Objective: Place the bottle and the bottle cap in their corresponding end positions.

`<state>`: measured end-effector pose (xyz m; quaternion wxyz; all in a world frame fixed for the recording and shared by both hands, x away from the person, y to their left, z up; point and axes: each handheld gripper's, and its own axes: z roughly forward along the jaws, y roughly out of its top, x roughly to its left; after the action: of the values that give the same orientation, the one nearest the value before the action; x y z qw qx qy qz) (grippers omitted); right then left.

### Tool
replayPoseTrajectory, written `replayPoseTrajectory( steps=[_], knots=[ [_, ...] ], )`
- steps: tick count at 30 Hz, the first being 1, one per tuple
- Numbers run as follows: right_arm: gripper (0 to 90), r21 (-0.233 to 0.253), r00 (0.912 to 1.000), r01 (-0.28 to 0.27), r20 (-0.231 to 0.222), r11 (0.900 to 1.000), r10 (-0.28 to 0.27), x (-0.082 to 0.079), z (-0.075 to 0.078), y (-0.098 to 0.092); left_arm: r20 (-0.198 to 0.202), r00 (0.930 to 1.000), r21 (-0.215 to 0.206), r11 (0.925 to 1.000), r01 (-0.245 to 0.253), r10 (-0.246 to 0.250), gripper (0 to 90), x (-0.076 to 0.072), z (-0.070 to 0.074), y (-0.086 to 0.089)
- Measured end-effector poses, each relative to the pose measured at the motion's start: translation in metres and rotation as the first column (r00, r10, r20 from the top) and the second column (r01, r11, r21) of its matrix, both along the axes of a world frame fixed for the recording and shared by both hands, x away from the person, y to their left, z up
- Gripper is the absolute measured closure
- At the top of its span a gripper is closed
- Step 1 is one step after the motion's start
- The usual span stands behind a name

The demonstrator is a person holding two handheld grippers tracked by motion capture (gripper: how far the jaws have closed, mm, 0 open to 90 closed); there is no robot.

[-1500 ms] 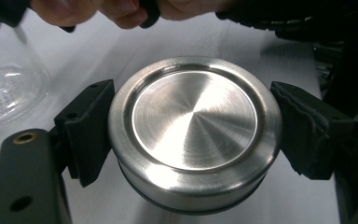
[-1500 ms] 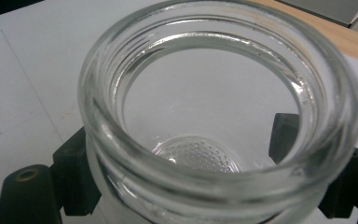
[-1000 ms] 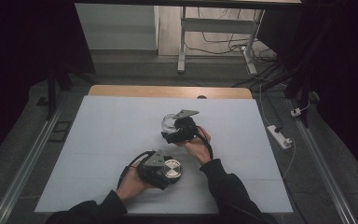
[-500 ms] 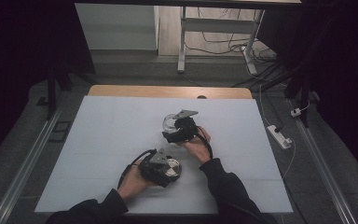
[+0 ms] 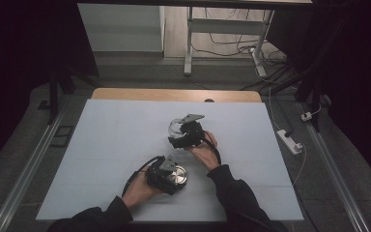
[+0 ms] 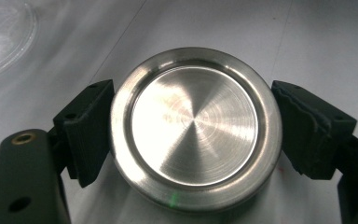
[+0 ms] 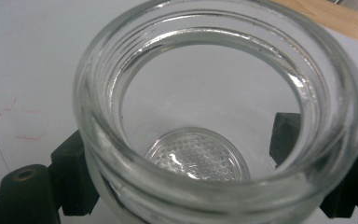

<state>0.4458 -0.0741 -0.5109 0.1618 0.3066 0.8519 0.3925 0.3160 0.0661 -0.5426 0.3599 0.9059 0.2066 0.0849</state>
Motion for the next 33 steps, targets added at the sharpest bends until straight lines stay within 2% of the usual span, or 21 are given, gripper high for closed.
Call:
replayPoseTrajectory(
  steps=[10,18,22,29,33],
  knots=[
    [5.7,-0.006,0.9998,-0.018,-0.010,1.000,0.018,-0.002,-0.001,0.001,0.004,0.9997,0.007,0.9997,-0.025,0.025,11.8,0.000,0.000,0.000],
    [1.5,0.014,0.9997,-0.025,0.003,1.000,0.025,-0.004,0.007,-0.004,-0.024,0.9991,-0.075,0.9965,-0.037,0.035,4.5,-0.001,0.002,0.007],
    [0.8,0.038,0.9994,-0.033,0.011,0.999,0.033,-0.006,0.013,-0.007,-0.024,0.9991,-0.098,0.9945,-0.038,0.036,3.3,-0.002,0.007,0.012],
    [0.2,0.030,0.9987,-0.046,0.023,0.998,0.045,-0.012,0.020,-0.012,-0.045,0.9977,-0.129,0.9901,-0.055,0.050,1.5,-0.005,0.014,0.024],
    [0.2,0.050,0.9988,-0.047,0.014,0.998,0.046,-0.016,0.025,-0.017,-0.057,0.9969,-0.148,0.9869,-0.063,0.055,0.0,-0.008,0.019,0.034]
  ],
)
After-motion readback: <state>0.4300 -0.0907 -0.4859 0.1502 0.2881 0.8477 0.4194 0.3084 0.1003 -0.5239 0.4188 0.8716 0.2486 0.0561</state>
